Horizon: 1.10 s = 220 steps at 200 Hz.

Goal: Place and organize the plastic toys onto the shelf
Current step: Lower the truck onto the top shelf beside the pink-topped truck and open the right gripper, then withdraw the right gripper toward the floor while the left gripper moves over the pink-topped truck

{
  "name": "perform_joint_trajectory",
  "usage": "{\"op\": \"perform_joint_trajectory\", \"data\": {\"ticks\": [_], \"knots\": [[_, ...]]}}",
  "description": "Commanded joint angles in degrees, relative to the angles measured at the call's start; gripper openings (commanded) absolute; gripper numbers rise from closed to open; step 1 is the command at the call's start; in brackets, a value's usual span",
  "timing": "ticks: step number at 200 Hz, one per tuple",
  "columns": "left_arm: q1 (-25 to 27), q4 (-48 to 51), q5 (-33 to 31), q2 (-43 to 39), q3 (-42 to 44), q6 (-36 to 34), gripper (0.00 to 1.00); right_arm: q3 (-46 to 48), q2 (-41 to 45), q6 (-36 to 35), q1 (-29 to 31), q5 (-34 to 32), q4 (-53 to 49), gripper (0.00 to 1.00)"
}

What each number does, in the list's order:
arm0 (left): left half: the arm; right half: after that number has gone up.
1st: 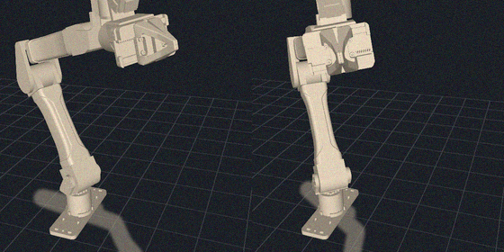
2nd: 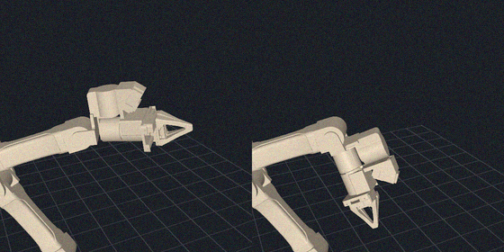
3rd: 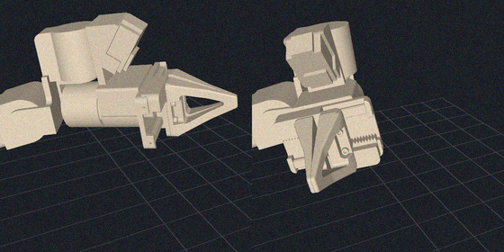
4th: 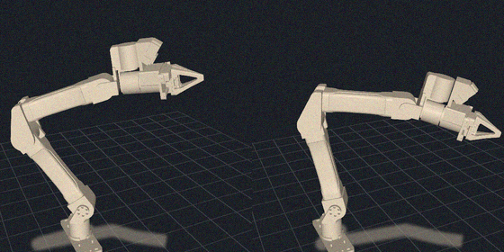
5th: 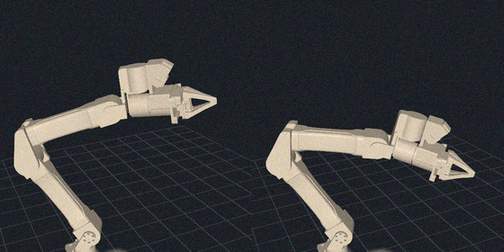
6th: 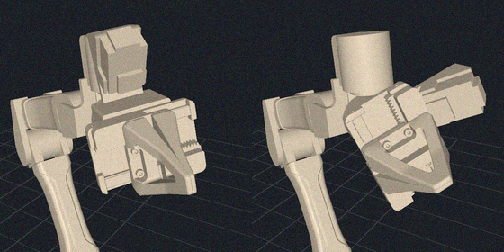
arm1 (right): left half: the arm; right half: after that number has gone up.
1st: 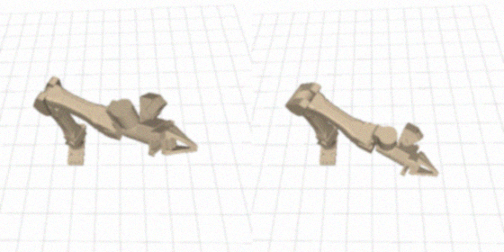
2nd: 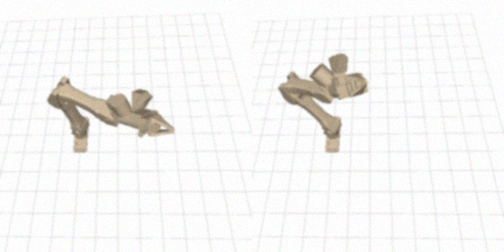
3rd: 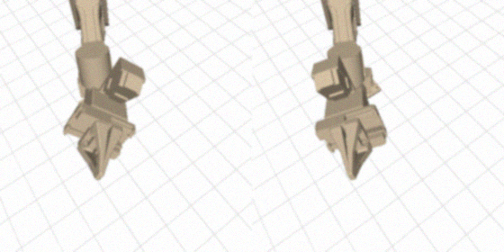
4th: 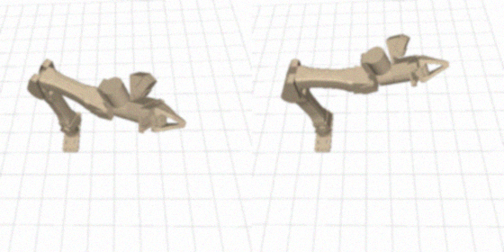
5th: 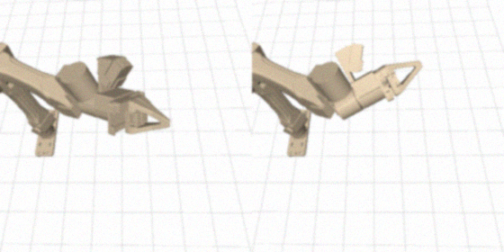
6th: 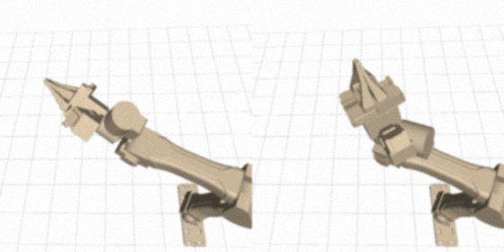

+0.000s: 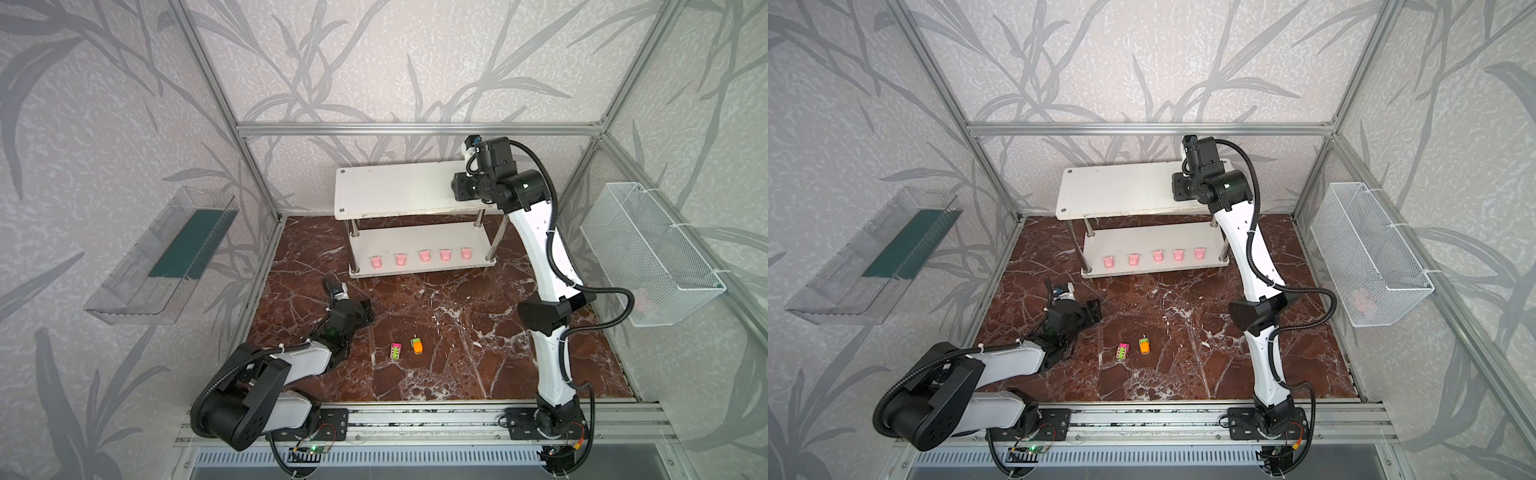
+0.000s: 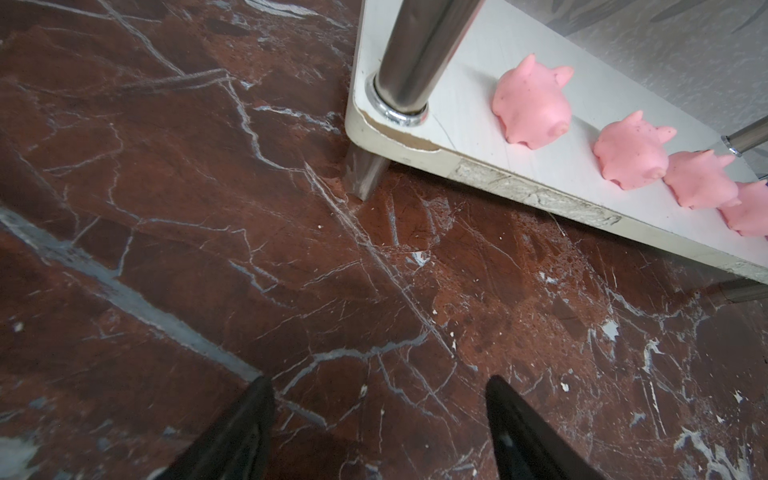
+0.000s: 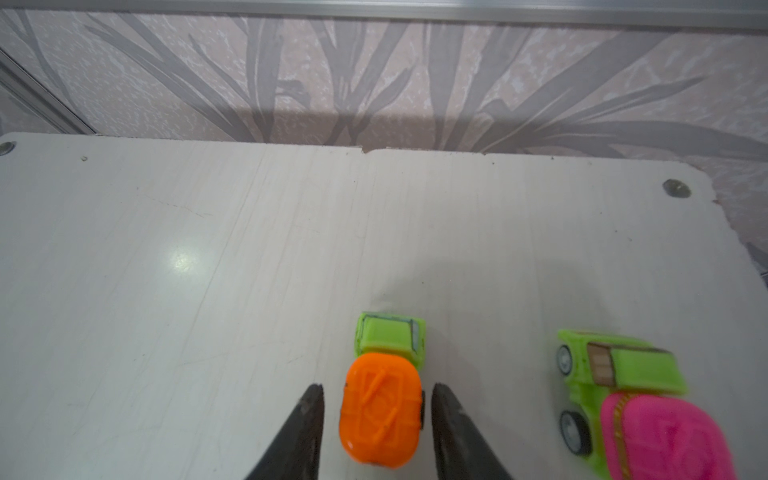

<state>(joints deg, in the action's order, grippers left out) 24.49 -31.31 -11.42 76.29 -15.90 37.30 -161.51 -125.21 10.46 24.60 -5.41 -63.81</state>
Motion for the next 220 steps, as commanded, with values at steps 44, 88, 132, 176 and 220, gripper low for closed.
{"op": "perform_joint_trajectory", "data": {"ticks": [44, 88, 132, 176, 220], "knots": [[-0.5, 2.1, 0.4, -2.6, -1.3, 0.2, 0.78, -0.1, 9.8, -2.1, -1.0, 2.9, 5.6, 0.49], [-0.5, 7.6, 1.6, -8.6, -1.4, -0.8, 0.79, 23.7, 28.8, -6.6, 2.3, 5.6, 16.1, 0.49], [0.4, 20.4, 2.0, -20.6, -1.4, -1.2, 0.79, 73.3, 58.5, -6.7, 9.2, 1.3, 39.4, 0.50], [10.5, 34.5, -4.4, -33.3, -2.2, -1.6, 0.79, 106.9, 79.3, -0.7, 15.7, -4.3, 43.2, 0.50], [21.4, 38.4, -5.4, -32.7, -1.8, 1.8, 0.79, 125.1, 91.1, 11.2, 16.2, -4.2, 41.6, 0.50]]}}
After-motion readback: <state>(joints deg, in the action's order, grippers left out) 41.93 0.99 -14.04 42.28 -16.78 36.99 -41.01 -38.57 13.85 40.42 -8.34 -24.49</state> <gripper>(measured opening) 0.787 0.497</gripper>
